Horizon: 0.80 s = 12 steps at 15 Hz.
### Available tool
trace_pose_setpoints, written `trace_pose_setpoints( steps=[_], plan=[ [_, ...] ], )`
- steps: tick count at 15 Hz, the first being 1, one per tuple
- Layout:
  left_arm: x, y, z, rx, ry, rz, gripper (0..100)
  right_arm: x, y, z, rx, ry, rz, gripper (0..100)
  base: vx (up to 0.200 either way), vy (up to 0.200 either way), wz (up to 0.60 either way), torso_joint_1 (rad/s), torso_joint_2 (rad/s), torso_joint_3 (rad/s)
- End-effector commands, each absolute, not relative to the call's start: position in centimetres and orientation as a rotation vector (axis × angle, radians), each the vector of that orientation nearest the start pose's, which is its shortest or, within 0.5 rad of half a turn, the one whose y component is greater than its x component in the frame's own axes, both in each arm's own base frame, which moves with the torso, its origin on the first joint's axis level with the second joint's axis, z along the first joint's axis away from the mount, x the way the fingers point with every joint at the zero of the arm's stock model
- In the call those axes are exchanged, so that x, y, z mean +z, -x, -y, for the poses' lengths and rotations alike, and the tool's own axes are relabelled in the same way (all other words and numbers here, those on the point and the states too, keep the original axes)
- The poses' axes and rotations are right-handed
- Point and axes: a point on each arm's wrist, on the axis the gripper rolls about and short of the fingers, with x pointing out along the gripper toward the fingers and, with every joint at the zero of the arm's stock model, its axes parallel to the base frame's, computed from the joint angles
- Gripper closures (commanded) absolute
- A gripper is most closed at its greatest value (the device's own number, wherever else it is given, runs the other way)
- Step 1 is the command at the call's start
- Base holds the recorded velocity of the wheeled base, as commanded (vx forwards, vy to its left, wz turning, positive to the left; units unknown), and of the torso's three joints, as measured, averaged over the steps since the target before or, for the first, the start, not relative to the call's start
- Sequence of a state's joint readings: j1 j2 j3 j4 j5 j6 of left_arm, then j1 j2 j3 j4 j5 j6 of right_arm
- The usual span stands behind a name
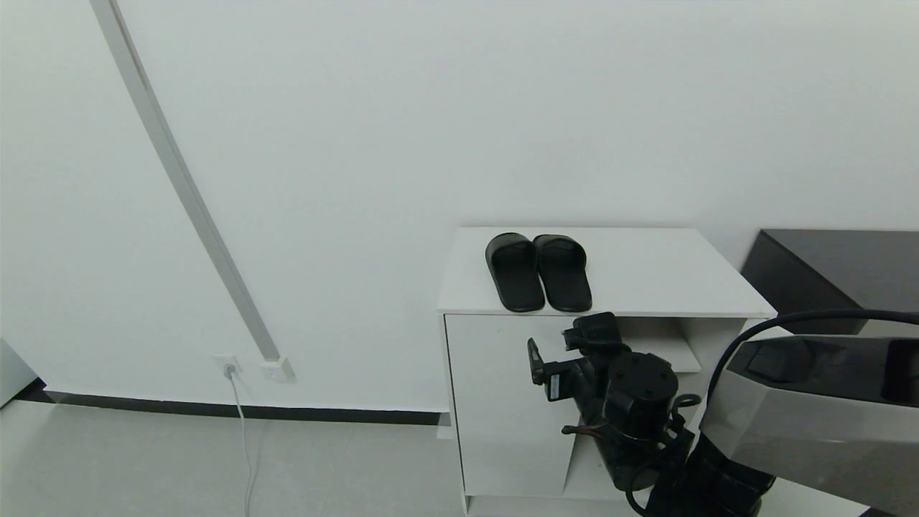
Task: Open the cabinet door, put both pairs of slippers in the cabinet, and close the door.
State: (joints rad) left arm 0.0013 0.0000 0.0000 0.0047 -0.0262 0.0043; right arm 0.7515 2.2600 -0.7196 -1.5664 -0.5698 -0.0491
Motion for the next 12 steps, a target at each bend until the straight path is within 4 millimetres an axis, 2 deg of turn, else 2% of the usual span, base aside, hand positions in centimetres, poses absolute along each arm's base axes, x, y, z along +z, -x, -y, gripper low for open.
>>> trace_pose_setpoints(
  steps=[1,4,5,7,9,10,12],
  plan=[
    [7.5,2.3,0.1,-0.023,-0.005,-0.005,100,6.1,-28.4,-23.9,0.183,0.055,0.027,0,0.000,0.000,0.00,0.000,0.00,0.000],
    [7.5,2.3,0.1,-0.025,-0.003,-0.006,100,8.4,-29.9,-23.6,0.157,0.046,0.054,0,0.000,0.000,0.00,0.000,0.00,0.000],
    [7.5,2.3,0.1,-0.025,-0.006,-0.006,100,11.0,-30.5,-23.8,0.152,0.000,-0.004,0,0.000,0.000,0.00,0.000,0.00,0.000],
    [7.5,2.3,0.1,-0.025,-0.006,-0.005,100,14.9,-31.2,-24.4,0.149,-0.056,-0.065,0,0.000,0.000,0.00,0.000,0.00,0.000],
    [7.5,2.3,0.1,-0.025,-0.006,-0.005,100,17.4,-31.8,-24.6,0.139,-0.094,-0.096,0,0.000,0.000,0.00,0.000,0.00,0.000],
    [7.5,2.3,0.1,-0.025,-0.006,-0.006,100,17.9,-32.0,-24.7,0.134,-0.102,-0.110,0,0.000,0.000,0.00,0.000,0.00,0.000],
    [7.5,2.3,0.1,-0.025,-0.006,-0.005,100,17.6,-32.0,-24.8,0.133,-0.097,-0.118,0,0.000,0.000,0.00,0.000,0.00,0.000]
  ],
)
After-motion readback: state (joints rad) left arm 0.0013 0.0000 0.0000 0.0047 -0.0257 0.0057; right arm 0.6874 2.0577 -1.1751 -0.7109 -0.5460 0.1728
